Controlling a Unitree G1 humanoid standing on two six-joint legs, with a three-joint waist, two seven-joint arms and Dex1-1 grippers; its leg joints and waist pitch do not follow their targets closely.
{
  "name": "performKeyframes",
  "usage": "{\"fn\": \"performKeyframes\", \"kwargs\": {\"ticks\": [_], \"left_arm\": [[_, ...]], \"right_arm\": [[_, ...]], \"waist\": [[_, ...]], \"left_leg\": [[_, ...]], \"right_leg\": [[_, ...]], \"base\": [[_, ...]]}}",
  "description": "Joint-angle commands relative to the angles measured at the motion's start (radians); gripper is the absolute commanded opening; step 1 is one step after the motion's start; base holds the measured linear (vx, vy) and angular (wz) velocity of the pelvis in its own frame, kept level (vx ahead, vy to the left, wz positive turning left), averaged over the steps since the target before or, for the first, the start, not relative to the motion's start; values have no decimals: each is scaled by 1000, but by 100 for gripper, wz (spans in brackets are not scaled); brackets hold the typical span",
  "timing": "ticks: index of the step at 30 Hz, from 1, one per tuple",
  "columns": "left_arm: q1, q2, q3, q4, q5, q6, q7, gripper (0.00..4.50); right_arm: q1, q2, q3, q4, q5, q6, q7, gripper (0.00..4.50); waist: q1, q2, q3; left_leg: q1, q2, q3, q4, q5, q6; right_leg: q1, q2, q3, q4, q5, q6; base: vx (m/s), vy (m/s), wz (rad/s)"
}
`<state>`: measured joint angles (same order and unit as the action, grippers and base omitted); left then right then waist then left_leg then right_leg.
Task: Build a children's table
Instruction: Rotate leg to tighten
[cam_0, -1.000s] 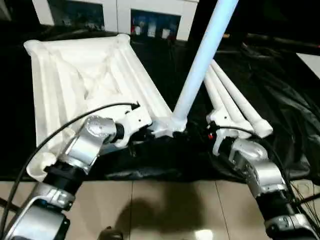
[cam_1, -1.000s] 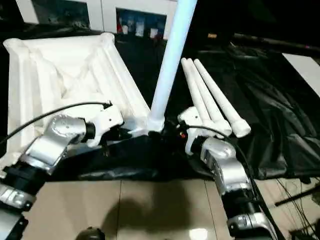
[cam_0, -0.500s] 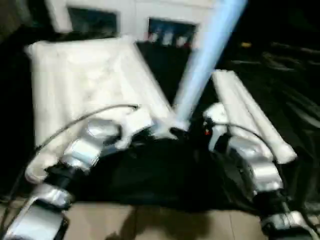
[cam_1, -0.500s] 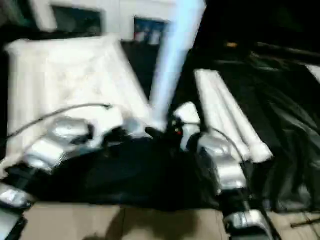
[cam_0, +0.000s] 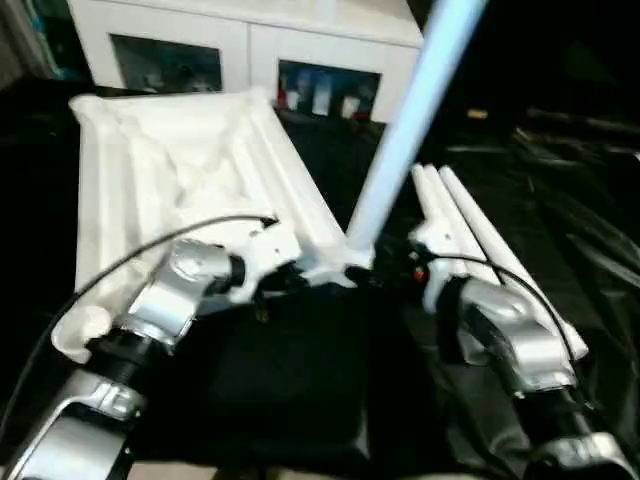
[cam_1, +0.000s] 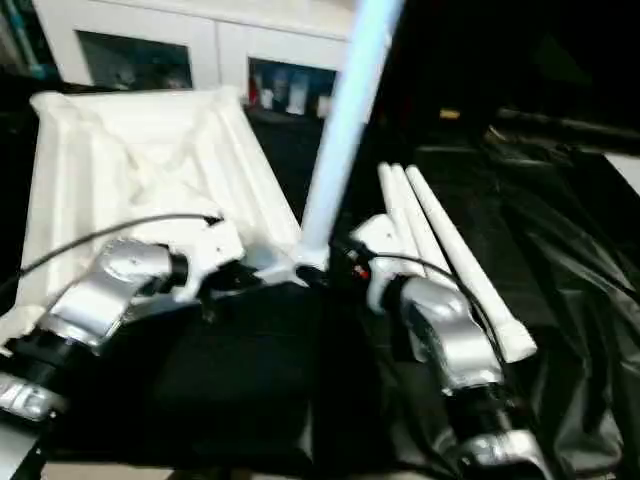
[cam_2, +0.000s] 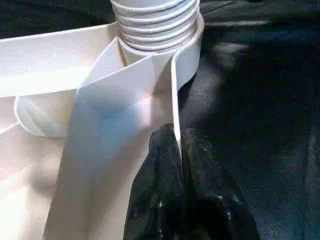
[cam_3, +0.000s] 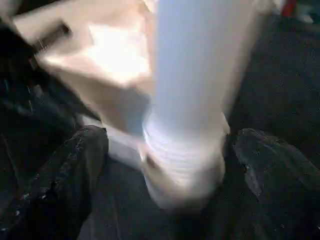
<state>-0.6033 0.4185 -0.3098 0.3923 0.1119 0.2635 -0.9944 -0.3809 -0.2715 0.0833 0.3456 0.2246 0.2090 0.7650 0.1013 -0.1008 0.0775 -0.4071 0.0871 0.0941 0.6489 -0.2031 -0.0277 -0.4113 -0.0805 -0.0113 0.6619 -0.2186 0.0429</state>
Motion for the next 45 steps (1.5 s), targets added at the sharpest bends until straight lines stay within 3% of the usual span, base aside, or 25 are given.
{"fn": "performKeyframes", "kwargs": {"ticks": [1, 2, 3, 4, 5, 8, 12, 15, 20, 25, 26, 28, 31, 42, 45], "left_arm": [[-11, -17, -19, -2, -18, -4, -8, 0], [-11, -13, -21, -4, -20, -2, -16, 0], [-11, -11, -21, -5, -21, -1, -19, 0], [-10, -8, -22, -8, -23, 0, -25, 0], [-9, -4, -24, -12, -27, -2, -39, 0], [-3, 1, -26, -23, -31, -12, -65, 0], [10, 17, -41, -48, -37, -24, -113, 0], [15, 23, -48, -63, -45, -19, -136, 0], [18, 28, -54, -79, -53, -16, -169, 0], [23, 38, -61, -97, -62, -10, -198, 0], [23, 42, -63, -100, -63, -10, -205, 0], [24, 47, -64, -104, -65, -8, -214, 0], [25, 49, -63, -107, -65, -7, -219, 0], [24, 53, -60, -110, -66, -2, -221, 0], [25, 53, -61, -109, -65, -1, -222, 0]], "right_arm": [[-3, -9, -21, -16, 1, 10, 8, 443], [-4, -12, -22, -15, -1, 10, 10, 443], [-4, -13, -22, -15, -3, 9, 10, 443], [-6, -15, -20, -14, -5, 8, 11, 443], [-9, -21, -17, -11, -4, 4, 13, 443], [-13, -27, -12, -8, -2, 1, 19, 443], [-18, -37, 0, -2, -1, -6, 49, 443], [-20, -46, 16, 6, -14, -14, 70, 443], [-24, -46, 31, 21, -20, -28, 91, 443], [-35, -40, 39, 36, -19, -35, 114, 443], [-39, -39, 42, 42, -20, -37, 120, 417], [-49, -38, 51, 56, -22, -46, 133, 417], [-55, -37, 57, 70, -25, -57, 138, 380], [-82, -35, 90, 132, -51, -100, 169, 299], [-83, -35, 91, 142, -56, -109, 171, 283]], "waist": [[10, -7, -76], [1, 5, -67], [-1, 7, -66], [-5, 18, -60], [-10, 21, -54], [-13, 15, -49], [-12, 14, -48], [-11, 14, -50], [-7, 15, -54], [-2, 16, -52], [-1, 15, -52], [0, 17, -50], [2, 17, -50], [3, 16, -50], [2, 17, -48]], "left_leg": [[30, 90, 0, -79, 131, 122], [35, 107, 4, -107, 2, 85], [40, 116, 11, -114, -53, 71], [53, 132, 20, -124, -160, 51], [59, 140, 32, -130, -255, 23], [54, 146, 46, -134, -323, -26], [47, 149, 48, -138, -316, -42], [47, 149, 51, -138, -279, -34], [41, 147, 58, -131, -173, 7], [45, 149, 61, -132, -177, 13], [46, 150, 61, -133, -186, 10], [47, 150, 61, -135, -203, 3], [49, 151, 62, -136, -214, -11], [48, 151, 65, -137, -169, 3], [49, 151, 67, -139, -188, -1]], "right_leg": [[62, -105, 40, -93, 90, -177], [68, -92, 24, -98, -30, -249], [63, -86, 20, -101, -73, -269], [48, -80, 15, -106, -136, -297], [39, -78, 11, -114, -194, -301], [35, -86, 13, -124, -289, -261], [33, -87, 13, -126, -329, -224], [31, -84, 12, -118, -248, -237], [40, -80, 10, -102, -100, -274], [39, -79, 9, -102, -99, -287], [39, -80, 9, -104, -111, -285], [37, -80, 10, -106, -131, -282], [36, -81, 11, -107, -143, -276], [39, -79, 9, -104, -88, -284], [38, -79, 10, -107, -108, -284]], "base": [[-62, -41, 3], [-75, -38, 2], [-75, -38, 2], [-74, -26, 7], [-67, -25, 11], [-41, -15, 6], [0, 0, 0], [0, 0, 0], [0, 0, 0], [0, 0, 0], [0, 0, 0], [0, 0, 0], [0, 0, 0], [0, 0, 0], [0, 0, 0]]}}
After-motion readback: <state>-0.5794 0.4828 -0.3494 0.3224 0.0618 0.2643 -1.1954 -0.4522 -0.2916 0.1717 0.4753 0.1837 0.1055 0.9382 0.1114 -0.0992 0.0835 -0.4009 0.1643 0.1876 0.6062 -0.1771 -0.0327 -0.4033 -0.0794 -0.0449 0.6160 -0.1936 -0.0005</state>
